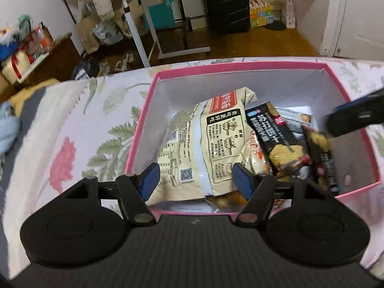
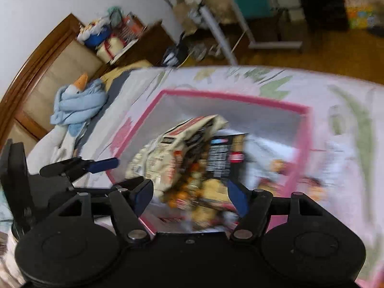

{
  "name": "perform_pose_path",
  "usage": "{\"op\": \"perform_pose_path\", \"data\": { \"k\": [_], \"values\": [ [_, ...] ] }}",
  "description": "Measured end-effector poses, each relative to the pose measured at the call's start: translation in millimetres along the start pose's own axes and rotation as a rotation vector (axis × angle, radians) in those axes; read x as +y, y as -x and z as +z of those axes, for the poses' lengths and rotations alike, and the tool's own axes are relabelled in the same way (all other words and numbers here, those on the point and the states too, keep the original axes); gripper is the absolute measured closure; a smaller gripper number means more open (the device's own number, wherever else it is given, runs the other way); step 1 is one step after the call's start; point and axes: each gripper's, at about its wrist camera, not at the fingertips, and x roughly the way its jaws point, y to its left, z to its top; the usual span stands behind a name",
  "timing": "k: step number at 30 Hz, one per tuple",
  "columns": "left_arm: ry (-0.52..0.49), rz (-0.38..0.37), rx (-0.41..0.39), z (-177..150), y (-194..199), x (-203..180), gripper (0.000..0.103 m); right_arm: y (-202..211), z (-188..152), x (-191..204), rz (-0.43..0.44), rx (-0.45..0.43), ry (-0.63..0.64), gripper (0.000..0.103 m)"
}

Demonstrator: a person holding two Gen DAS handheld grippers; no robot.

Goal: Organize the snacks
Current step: 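Open both tools to drop the noodle bag into the box, then grasp the clear orange-and-green nut bag with the left tool while the right tool grips it too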

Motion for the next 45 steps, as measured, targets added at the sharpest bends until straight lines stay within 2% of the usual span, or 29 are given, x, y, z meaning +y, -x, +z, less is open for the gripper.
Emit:
{"op": "perform_pose_path", "data": {
  "k": [4,10,19,23,27,31,36,38,42,43,45],
  "values": [
    [0.011,-0.025,-0.037,2,18,-8,0.037,50,-20,-12,-0.107,-0.056,0.059,0.029],
    [-0.025,-0.120,-0.081,10,50,-42,0.037,117,-46,-56,-0.240,-0.143,0.019,0.029],
    [-0.087,-0.299,-0.088,17,68,-121,0.037,161,-102,-111,-0.389,-0.194,-0.085,0.029],
    [-0.105,-0.369,-0.073,15,64,-154,0.038,161,-128,-125,-0.423,-0.202,-0.115,0.028],
    [-0.146,-0.434,-0.043,12,54,-197,0.040,151,-149,-138,-0.444,-0.181,-0.121,0.020],
    [-0.150,-0.472,-0.038,11,38,-235,0.040,137,-162,-153,-0.486,-0.158,-0.111,0.010],
    [-0.128,-0.503,0.016,15,3,-277,0.040,122,-170,-170,-0.555,-0.152,-0.111,0.006],
    [-0.120,-0.488,0.031,15,-7,-290,0.040,118,-172,-172,-0.535,-0.166,-0.105,0.004],
    [-0.085,-0.544,0.094,15,-27,-304,0.040,107,-172,-182,-0.474,-0.137,-0.126,0.003],
    [-0.074,-0.564,0.113,15,-33,-308,0.040,102,-173,-186,-0.463,-0.126,-0.135,0.000],
    [-0.059,-0.618,0.146,13,-45,-315,0.040,97,-175,-185,-0.468,-0.147,-0.093,0.000]
  ]
}}
